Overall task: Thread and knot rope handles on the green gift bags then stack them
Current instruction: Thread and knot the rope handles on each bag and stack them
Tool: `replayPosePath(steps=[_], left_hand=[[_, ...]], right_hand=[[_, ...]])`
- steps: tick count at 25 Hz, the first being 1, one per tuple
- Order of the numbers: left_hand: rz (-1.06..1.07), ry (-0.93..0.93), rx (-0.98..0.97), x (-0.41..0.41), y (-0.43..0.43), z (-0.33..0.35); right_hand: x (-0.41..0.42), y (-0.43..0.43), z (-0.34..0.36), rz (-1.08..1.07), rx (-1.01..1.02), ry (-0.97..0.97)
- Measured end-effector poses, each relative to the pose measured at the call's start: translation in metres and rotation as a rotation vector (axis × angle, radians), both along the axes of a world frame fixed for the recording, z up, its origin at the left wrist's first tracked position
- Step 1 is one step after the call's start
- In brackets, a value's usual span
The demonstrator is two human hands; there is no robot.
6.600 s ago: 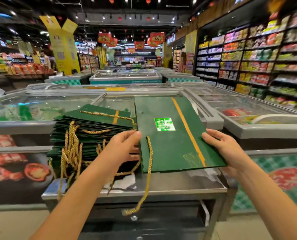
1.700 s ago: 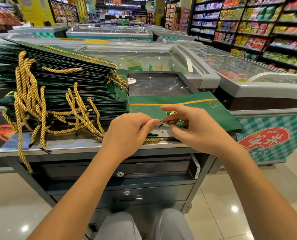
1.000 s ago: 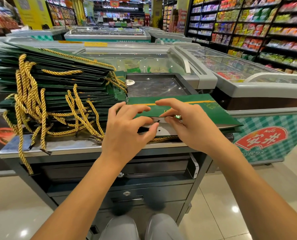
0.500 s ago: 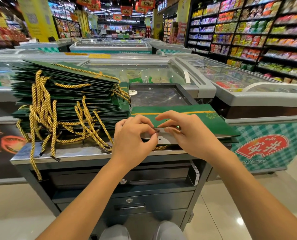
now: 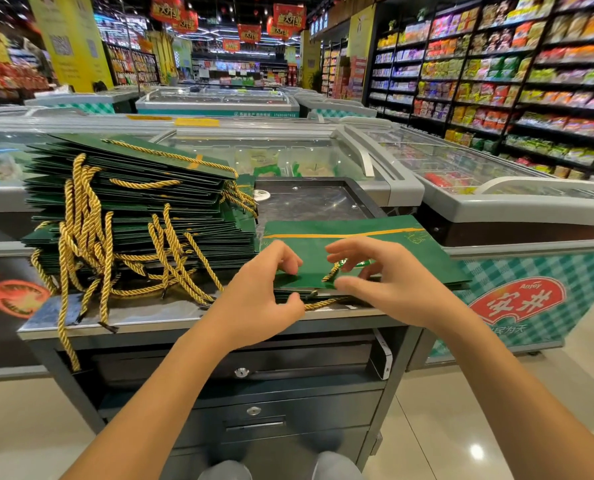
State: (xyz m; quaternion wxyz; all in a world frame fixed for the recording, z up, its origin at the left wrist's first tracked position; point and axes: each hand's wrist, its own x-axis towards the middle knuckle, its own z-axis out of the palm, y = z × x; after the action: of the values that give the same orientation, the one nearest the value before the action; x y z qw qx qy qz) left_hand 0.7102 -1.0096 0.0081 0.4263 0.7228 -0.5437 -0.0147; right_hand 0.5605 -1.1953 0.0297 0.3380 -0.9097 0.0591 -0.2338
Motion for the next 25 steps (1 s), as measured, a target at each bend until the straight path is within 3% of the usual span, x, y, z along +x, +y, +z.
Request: replayPosePath(steps=[3, 8, 11, 15, 25], left_hand=[[0.090, 0.128, 0.033, 0.008, -0.005, 0.011], [0.129, -0.215, 0.282, 0.031, -0.020, 0.007], [0.127, -0.321, 0.234, 0.033, -0.019, -0.003], [0.140, -0.338, 0.206, 0.033, -0.016, -0.008], [0.138, -0.353, 0.188, 0.034, -0.016, -0.008]], right_hand=[[-0.001, -0.016, 0.011, -0.102, -0.125, -0.030], [0.023, -0.033, 0.013, -0.176, -0.400, 0.470], [0.036, -0.029, 0.016, -0.091, -0.477, 0.558], [0.044, -0.028, 0.020, -0.074, -0.491, 0.432], [0.048, -0.041, 0.029, -0.182, -0.188, -0.005]])
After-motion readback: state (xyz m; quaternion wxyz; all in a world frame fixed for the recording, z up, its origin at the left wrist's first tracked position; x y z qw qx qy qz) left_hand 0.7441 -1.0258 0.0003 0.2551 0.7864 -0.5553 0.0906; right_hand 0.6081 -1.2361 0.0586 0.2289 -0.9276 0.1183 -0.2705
